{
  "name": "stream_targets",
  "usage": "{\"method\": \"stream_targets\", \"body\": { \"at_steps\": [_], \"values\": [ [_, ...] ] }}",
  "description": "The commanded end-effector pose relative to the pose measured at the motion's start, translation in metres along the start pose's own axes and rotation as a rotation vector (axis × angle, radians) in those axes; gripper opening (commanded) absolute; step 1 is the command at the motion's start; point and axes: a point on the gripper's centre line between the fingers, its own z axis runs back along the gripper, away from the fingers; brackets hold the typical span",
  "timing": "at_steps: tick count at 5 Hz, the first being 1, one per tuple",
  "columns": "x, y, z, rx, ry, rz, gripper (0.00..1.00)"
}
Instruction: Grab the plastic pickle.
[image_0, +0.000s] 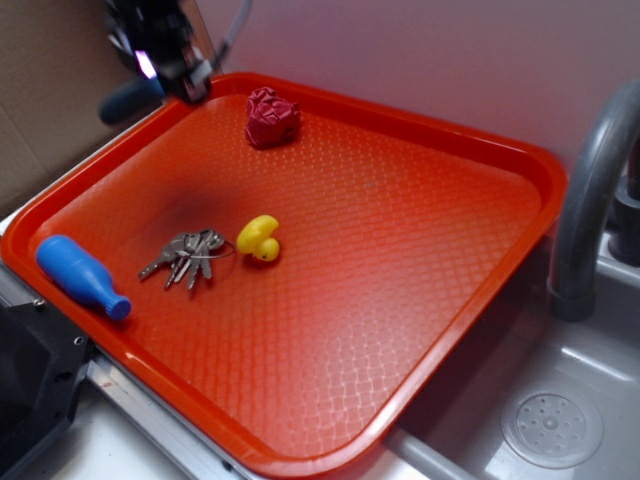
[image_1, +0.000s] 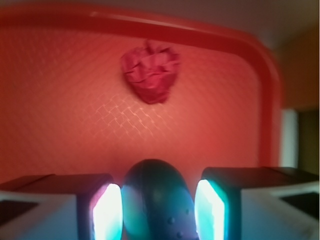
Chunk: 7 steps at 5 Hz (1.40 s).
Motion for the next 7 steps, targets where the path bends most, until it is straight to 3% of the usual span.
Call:
{"method": "stream_targets", "body": {
  "at_steps": [1,2,3,4,5,7],
  "values": [
    [0.007,-0.024,0.095,-0.115,0.154,0.144,0.0],
    [-0.013,-0.039,0.106,0.054,0.192,0.356,0.0],
    [-0.025,-0.033,0.103,-0.192,0.272,0.496,0.0],
    [-0.025,-0.03,0.1,-0.285,0.217,0.479,0.0],
    [-0.025,-0.027,0.103,-0.395,0.128,0.343,0.0],
    [-0.017,-0.025,0.093,-0.365,0.104,0.348,0.0]
  ]
}}
